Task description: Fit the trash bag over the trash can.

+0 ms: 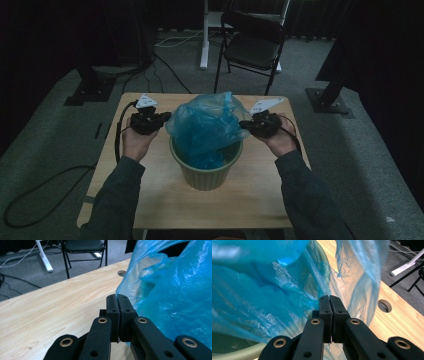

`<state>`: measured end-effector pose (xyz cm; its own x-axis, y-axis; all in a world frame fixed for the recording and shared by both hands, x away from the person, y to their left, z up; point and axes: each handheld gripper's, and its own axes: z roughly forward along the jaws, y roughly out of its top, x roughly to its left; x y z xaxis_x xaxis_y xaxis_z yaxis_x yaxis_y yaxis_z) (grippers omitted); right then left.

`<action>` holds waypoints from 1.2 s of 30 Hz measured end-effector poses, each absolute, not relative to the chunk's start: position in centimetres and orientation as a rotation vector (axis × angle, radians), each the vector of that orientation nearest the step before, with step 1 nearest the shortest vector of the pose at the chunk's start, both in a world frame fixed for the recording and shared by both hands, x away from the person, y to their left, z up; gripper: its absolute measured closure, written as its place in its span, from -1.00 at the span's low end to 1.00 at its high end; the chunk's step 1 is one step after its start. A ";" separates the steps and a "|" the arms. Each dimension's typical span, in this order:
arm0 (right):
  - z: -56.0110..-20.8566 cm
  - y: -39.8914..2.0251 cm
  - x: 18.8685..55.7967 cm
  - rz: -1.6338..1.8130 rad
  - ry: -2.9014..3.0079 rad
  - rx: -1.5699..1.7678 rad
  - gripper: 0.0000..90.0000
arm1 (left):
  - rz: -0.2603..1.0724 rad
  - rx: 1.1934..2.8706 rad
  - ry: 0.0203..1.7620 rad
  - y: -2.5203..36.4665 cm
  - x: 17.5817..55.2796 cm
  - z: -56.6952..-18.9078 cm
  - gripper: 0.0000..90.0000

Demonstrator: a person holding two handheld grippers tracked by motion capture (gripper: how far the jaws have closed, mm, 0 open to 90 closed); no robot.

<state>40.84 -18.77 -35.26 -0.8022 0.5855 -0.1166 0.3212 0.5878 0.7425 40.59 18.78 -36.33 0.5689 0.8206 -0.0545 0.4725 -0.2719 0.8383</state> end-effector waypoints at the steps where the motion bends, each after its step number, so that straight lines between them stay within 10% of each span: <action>1: -35.3 -18.8 40.9 1.053 2.472 0.741 0.98 | 0.496 1.921 1.051 18.9 40.7 -36.5 0.96; 36: -37.8 -19.1 41.9 0.987 2.560 0.808 0.98 | 0.407 1.964 1.159 19.7 41.6 -40.8 0.87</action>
